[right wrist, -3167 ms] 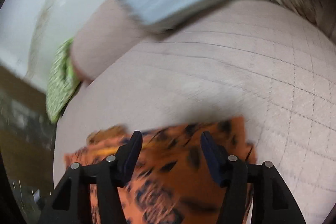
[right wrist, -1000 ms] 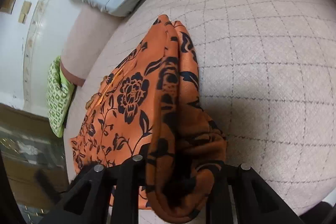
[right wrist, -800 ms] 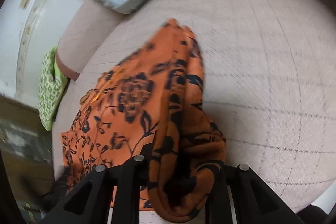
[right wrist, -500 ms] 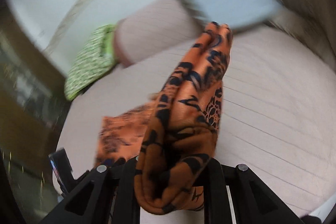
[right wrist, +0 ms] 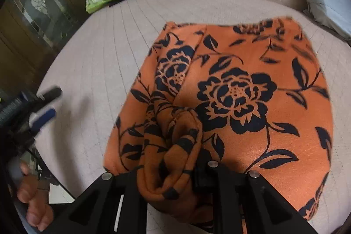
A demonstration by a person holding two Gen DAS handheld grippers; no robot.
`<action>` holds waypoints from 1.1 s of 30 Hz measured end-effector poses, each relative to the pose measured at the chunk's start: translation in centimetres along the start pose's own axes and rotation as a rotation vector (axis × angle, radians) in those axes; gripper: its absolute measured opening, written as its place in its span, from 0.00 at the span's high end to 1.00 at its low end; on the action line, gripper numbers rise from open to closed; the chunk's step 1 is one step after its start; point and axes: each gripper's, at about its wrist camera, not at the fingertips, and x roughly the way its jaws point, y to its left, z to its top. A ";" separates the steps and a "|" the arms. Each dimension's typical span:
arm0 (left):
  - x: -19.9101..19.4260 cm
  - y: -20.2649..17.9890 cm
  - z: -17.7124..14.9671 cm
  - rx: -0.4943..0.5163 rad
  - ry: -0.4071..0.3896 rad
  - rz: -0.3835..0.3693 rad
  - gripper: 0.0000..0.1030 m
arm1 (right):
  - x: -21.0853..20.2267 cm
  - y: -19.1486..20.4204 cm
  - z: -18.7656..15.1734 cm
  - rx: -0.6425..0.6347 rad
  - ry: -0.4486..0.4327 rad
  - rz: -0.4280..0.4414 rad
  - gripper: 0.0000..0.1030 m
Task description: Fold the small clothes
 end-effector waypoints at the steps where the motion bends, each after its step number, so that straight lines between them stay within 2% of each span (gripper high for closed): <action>1: -0.2 -0.1 -0.1 -0.007 0.000 -0.007 0.48 | -0.9 -0.4 0.0 0.016 -0.007 0.021 0.83; 6: -0.6 -1.0 -0.3 0.003 -0.018 -0.044 0.48 | -5.5 -1.4 2.3 0.135 -0.129 0.148 0.83; 10: -2.2 -0.2 -0.3 -0.015 -0.027 -0.040 0.48 | -7.5 -1.0 2.2 0.181 -0.218 0.222 0.83; 12: -2.1 0.0 -0.1 -0.034 -0.026 -0.033 0.48 | -5.3 0.8 1.3 0.126 -0.171 0.192 0.83; 15: -1.8 -0.3 -0.3 -0.025 -0.020 -0.029 0.48 | 1.6 1.5 -1.1 0.117 0.003 0.123 0.82; 16: -1.7 -0.6 -0.3 -0.011 -0.020 -0.025 0.48 | 2.7 1.7 -1.9 0.099 0.020 0.122 0.81; 18: -1.6 -0.7 -0.4 0.005 -0.018 -0.021 0.48 | 1.9 3.3 -2.2 0.015 -0.033 0.076 0.82; 22: -1.4 -0.8 -0.4 -0.004 -0.012 -0.023 0.48 | 1.0 5.0 -1.5 -0.038 -0.010 0.054 0.78; 24: -1.5 -1.0 -0.5 0.010 -0.014 -0.024 0.48 | 2.1 5.3 -1.1 -0.056 0.031 0.044 0.70; 26: -1.5 -1.0 -0.5 0.016 -0.012 -0.027 0.48 | 2.8 6.7 -1.4 -0.135 0.004 0.057 0.50; 27: -1.5 -0.9 -0.5 0.011 -0.011 -0.030 0.47 | 2.6 7.9 -1.8 -0.199 -0.021 0.087 0.26; 28: -1.5 -0.8 -0.5 0.006 -0.011 -0.031 0.47 | 2.5 8.7 -2.3 -0.240 -0.025 0.094 0.14; 30: -1.5 -0.6 -0.4 -0.005 -0.011 -0.029 0.47 | 2.1 9.9 -3.0 -0.307 -0.025 0.111 0.12; 31: -1.5 -0.5 -0.3 -0.006 -0.013 -0.028 0.47 | 1.8 9.4 -2.9 -0.280 -0.032 0.152 0.13; 33: -1.6 -0.6 -0.4 -0.002 -0.020 -0.029 0.47 | 0.3 6.5 -2.7 -0.132 -0.056 0.264 0.13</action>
